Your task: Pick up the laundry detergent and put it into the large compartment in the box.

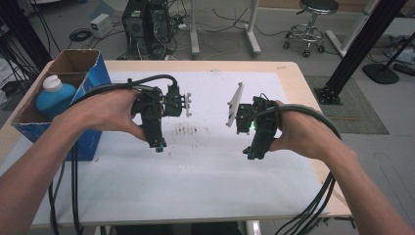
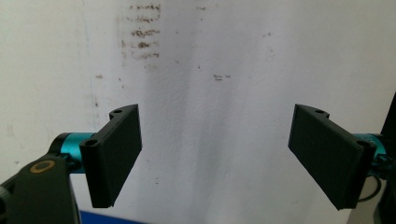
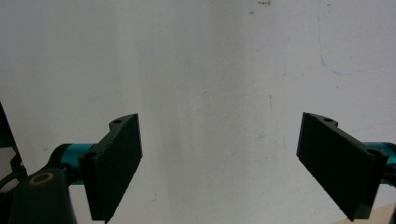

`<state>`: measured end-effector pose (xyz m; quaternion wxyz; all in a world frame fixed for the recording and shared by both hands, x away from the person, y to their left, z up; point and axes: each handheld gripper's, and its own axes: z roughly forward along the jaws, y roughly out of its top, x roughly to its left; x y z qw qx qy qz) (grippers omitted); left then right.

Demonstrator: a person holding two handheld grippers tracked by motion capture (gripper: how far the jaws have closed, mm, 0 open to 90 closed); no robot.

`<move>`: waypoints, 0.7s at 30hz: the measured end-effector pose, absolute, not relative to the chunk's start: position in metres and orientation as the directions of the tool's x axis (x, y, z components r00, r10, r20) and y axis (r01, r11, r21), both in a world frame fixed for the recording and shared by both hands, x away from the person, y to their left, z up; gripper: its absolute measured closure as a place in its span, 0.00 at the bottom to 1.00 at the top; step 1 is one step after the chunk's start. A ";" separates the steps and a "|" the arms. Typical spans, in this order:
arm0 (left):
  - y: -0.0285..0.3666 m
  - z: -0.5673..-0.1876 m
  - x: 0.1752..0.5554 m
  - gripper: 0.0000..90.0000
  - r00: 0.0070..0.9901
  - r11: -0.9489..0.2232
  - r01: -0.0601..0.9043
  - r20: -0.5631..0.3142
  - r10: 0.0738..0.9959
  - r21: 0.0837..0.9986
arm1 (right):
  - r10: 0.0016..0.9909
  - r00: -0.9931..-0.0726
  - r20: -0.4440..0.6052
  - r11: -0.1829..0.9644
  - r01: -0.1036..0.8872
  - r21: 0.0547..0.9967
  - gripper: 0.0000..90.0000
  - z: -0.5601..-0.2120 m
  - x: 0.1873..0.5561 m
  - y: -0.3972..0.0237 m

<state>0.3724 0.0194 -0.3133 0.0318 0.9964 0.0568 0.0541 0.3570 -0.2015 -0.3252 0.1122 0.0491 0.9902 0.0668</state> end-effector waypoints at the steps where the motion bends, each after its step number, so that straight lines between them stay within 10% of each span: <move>1: 0.020 -0.315 0.372 0.19 0.987 -0.991 0.115 0.101 0.122 0.071 | 0.111 -0.970 -0.216 0.987 0.082 0.140 0.15 -0.325 0.357 -0.201; 21: 0.024 -0.315 0.371 0.19 0.985 -0.987 0.134 0.097 0.142 0.088 | 0.108 -0.970 -0.218 0.988 0.080 0.133 0.15 -0.323 0.356 -0.201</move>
